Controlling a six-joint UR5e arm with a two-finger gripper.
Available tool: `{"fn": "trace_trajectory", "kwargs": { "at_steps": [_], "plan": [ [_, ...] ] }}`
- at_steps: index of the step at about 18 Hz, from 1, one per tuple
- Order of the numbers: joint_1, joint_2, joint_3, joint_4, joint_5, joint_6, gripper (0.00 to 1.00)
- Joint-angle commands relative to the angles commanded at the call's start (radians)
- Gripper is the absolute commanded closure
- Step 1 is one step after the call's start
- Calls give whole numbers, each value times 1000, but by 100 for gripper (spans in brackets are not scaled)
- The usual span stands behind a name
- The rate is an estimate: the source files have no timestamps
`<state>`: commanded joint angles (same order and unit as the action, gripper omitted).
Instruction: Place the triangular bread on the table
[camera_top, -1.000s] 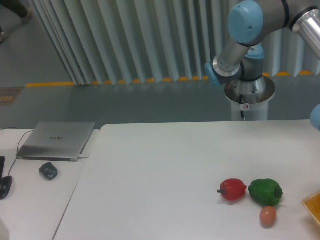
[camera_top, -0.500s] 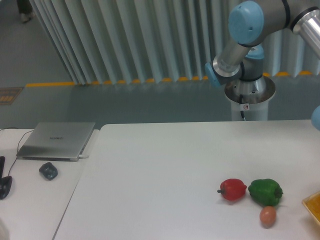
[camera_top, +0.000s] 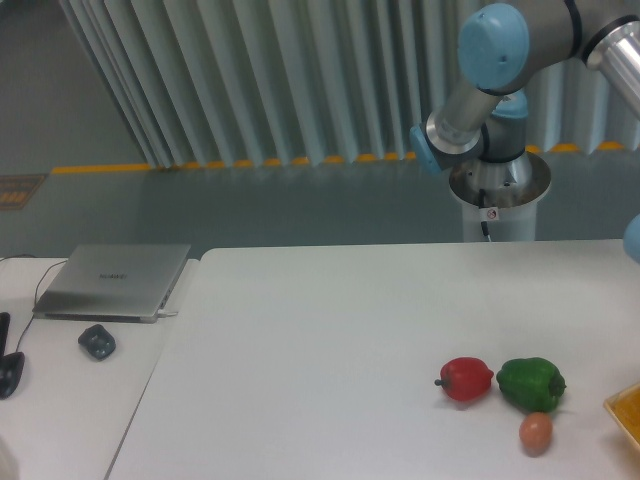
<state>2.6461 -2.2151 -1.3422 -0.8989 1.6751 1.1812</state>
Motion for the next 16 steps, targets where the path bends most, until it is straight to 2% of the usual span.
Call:
{"fn": "trace_trajectory", "kwargs": {
  "at_steps": [5,10,16],
  "plan": [
    [0,5,-9,0,-3,-5,40],
    [0,26,-11,-12,-28,-14,41],
    [-2,84,-28,-113,-47,-12,45]
  ]
}}
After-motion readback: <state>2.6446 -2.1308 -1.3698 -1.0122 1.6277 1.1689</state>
